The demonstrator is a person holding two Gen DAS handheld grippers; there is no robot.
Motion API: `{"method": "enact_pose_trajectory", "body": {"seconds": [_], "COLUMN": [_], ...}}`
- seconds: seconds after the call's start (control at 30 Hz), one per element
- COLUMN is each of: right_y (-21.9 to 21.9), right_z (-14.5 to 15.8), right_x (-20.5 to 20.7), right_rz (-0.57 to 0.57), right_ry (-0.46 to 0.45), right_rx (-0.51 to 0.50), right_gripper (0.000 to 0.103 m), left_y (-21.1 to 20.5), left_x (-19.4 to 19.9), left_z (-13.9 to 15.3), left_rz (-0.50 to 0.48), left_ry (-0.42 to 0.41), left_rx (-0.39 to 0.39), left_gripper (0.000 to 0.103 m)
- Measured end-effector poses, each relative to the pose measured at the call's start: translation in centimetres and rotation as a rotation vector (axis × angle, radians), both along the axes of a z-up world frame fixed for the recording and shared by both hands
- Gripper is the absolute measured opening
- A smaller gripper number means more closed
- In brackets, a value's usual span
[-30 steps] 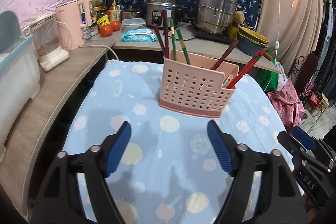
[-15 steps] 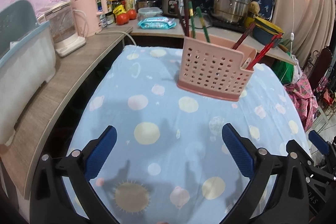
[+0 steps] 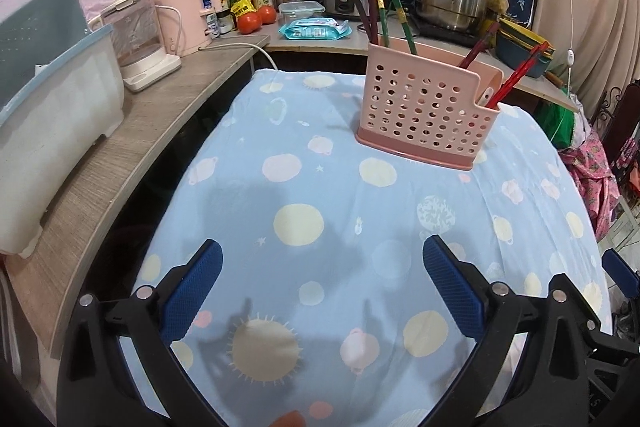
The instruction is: Organize utensils
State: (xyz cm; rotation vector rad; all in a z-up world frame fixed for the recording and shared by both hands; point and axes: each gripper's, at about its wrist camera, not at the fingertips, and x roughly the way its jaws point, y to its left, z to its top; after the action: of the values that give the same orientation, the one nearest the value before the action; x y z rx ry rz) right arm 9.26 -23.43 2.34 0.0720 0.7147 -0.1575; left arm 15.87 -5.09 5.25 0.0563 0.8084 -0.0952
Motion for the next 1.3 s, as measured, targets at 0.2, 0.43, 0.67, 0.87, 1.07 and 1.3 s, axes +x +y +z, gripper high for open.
{"method": "enact_pose_trajectory", "body": {"seconds": [0.2,0.43,0.67,0.87,1.07,1.3], "right_y": [-0.3,-0.1,0.2,0.5,0.6,0.3], "right_z": [-0.3,0.0,0.1,0.2,0.1,0.0], "right_x": [-0.2,0.0,0.2,0.4,0.5,0.8], "right_rz": [-0.004,0.003,0.013,0.026,0.026,0.019], "right_ry": [0.010,0.007,0.004,0.003,0.006,0.009], "right_rx": [0.030,0.031,0.037,0.039,0.036,0.038], "right_gripper": [0.096,0.096,0.096,0.096,0.096,0.096], "left_y": [-0.3,-0.3,-0.3,-0.5,-0.5,-0.6], "left_x": [-0.7,-1.1,-1.5,-1.6,-1.6,-1.2], "left_z": [0.1,0.2,0.4,0.5,0.5,0.2], "left_rz": [0.001,0.020,0.026,0.032,0.037,0.022], "left_ry": [-0.012,-0.023,-0.029,-0.036,-0.035,-0.018], "left_rx": [0.025,0.039,0.045,0.051,0.050,0.037], "left_gripper": [0.096,0.096,0.096,0.096,0.096,0.096]}}
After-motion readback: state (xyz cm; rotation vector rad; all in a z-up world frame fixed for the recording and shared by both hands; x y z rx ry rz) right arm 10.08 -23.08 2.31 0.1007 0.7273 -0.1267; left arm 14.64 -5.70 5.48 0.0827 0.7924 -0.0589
